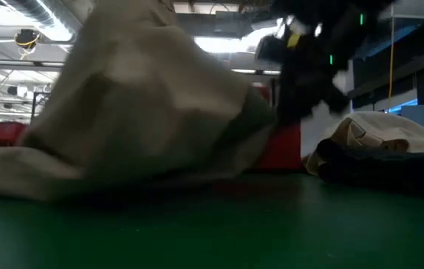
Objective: Fold Laundry from Bin
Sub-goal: Fold the brown shorts
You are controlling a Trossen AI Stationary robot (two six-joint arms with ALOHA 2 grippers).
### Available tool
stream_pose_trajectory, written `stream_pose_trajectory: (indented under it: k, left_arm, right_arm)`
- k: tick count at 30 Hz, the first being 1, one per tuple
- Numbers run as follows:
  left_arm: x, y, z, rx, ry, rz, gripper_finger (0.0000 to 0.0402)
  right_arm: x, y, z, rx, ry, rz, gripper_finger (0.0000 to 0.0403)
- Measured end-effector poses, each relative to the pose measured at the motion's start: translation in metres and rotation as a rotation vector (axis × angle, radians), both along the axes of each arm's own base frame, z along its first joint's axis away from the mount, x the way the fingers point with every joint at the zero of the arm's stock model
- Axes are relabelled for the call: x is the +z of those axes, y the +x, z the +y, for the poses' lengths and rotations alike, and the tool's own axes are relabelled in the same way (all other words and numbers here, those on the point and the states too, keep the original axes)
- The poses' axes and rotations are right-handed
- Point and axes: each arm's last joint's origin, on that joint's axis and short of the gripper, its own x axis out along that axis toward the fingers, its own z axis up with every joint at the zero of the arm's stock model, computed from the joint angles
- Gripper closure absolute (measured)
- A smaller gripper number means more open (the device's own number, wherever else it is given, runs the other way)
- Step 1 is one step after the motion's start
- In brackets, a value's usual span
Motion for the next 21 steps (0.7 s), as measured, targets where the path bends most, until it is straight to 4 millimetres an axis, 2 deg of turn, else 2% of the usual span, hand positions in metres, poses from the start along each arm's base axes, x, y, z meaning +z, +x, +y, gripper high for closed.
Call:
stream_pose_trajectory:
  k: [4,7,10,15,21]
  left_arm:
    - [0.000,-0.004,0.004,0.108,0.078,0.016,0.0401]
    - [0.000,-0.005,0.008,0.209,0.164,0.021,0.0401]
    - [0.002,-0.009,0.012,0.325,0.259,0.030,0.0401]
    - [0.003,-0.014,0.018,0.545,0.460,0.087,0.0401]
    - [0.012,-0.018,0.026,0.792,0.678,0.138,0.0401]
  right_arm:
    - [0.067,-0.014,-0.003,-0.072,-0.271,-0.011,0.0391]
    - [0.117,-0.028,-0.007,-0.132,-0.410,-0.074,0.0387]
    - [0.156,-0.042,-0.012,-0.200,-0.526,-0.133,0.0391]
    - [0.202,-0.062,-0.019,-0.294,-0.656,-0.181,0.0396]
    - [0.235,-0.075,-0.039,-0.422,-0.760,-0.203,0.0387]
